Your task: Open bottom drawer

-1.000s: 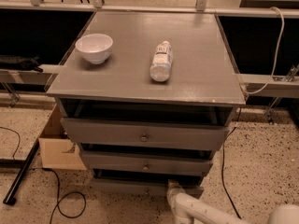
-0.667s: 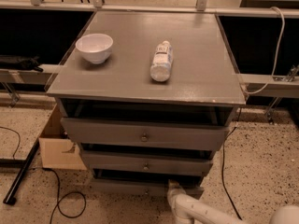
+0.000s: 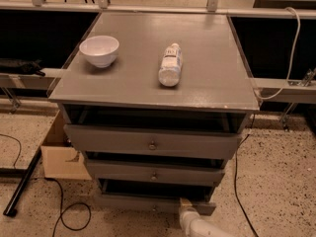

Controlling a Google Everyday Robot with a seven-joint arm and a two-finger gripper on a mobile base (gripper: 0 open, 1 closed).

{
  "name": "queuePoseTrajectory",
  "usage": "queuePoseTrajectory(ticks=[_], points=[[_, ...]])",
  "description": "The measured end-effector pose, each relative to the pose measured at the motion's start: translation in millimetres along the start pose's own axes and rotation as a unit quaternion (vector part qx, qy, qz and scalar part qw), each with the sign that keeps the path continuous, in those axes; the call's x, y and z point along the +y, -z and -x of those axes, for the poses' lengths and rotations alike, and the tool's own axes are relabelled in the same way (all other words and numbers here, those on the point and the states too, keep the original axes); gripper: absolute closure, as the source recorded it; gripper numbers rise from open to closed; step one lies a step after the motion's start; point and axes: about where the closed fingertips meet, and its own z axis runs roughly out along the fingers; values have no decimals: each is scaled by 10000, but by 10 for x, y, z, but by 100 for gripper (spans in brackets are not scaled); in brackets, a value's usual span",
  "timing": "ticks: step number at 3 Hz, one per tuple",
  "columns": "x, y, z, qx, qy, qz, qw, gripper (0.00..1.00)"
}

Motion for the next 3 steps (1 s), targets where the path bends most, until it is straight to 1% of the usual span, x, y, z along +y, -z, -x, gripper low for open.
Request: queuePoseTrajectory(ticks=[1, 2, 3], points=[[34, 31, -14, -3, -19, 10, 10000, 80], [34, 31, -14, -3, -19, 10, 10000, 62], [34, 31, -14, -3, -19, 10, 10000, 38]])
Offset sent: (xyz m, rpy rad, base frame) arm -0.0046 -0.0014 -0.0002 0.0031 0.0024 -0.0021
